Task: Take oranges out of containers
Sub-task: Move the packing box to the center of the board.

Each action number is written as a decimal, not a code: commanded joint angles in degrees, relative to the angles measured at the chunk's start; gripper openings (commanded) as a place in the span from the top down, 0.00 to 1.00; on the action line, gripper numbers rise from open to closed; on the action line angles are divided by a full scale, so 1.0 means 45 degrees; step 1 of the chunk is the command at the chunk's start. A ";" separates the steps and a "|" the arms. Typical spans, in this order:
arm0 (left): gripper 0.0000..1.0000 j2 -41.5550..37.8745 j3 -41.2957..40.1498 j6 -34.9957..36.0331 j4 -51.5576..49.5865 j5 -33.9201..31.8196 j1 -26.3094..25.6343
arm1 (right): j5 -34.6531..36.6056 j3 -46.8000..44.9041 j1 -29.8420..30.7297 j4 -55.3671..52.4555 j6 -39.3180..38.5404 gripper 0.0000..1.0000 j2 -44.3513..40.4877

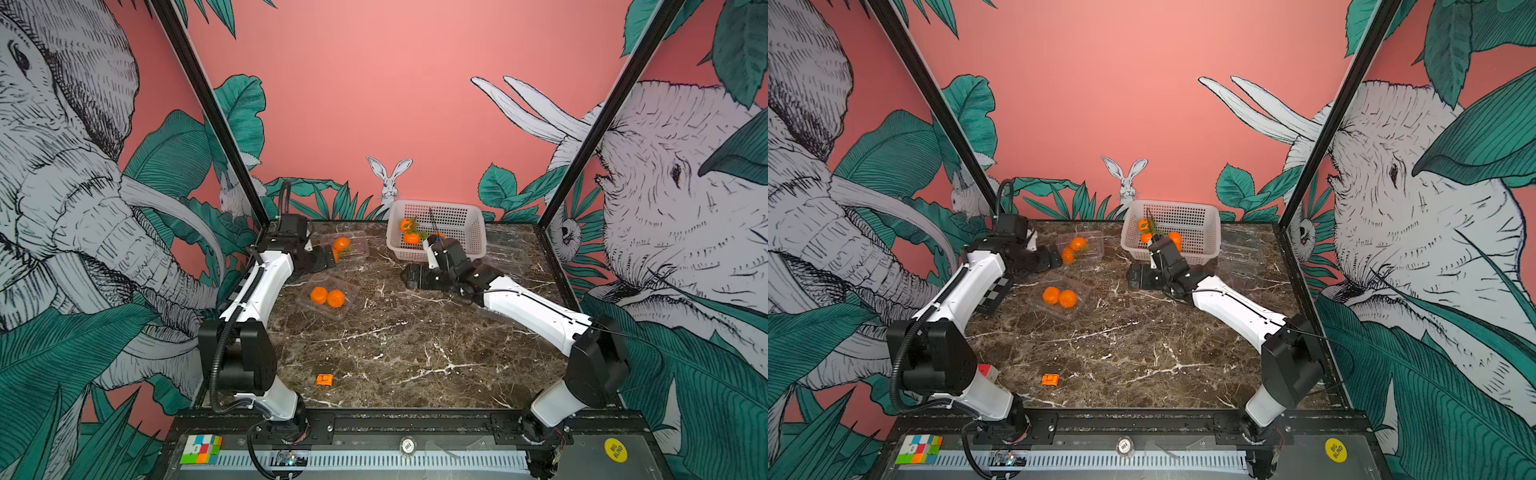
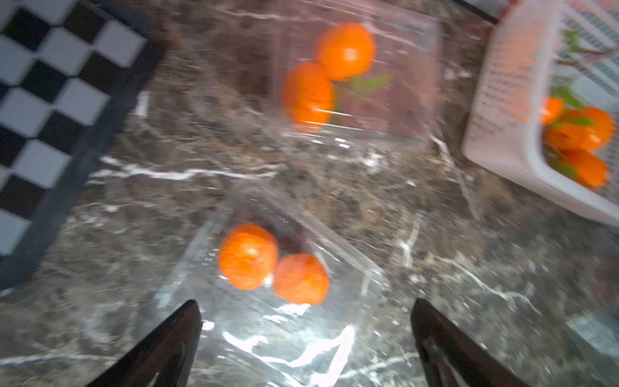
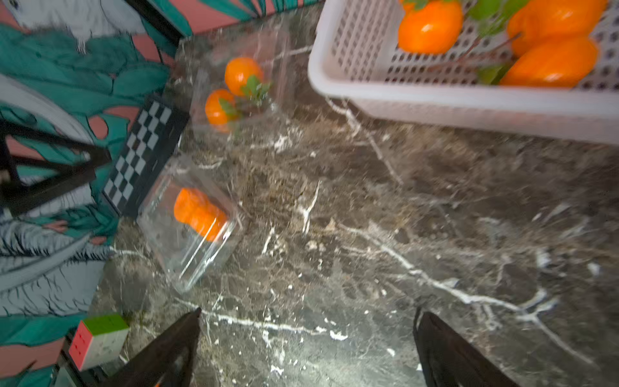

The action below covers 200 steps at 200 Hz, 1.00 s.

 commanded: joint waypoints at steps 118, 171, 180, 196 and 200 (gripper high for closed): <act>0.01 0.0898 -0.2666 -0.1109 0.3890 0.3643 0.0408 | 0.0159 0.2848 0.2814 0.3767 0.3299 0.01 0.5370; 0.01 0.0526 -0.3303 -0.1944 0.4812 0.3706 -0.1072 | -0.0013 0.1425 0.2027 0.4116 0.3084 0.01 0.4270; 0.01 0.0633 -0.3336 -0.2129 0.5027 0.3824 -0.1311 | -0.0057 0.0983 0.1816 0.4350 0.3140 0.02 0.3970; 0.01 0.0869 -0.3211 -0.2285 0.5147 0.3937 -0.1794 | 0.0120 -0.0172 0.1464 0.4524 0.3024 0.01 0.3344; 0.01 0.0893 -0.3172 -0.2317 0.5191 0.3908 -0.1952 | 0.0179 -0.0400 0.1374 0.4515 0.2962 0.01 0.3171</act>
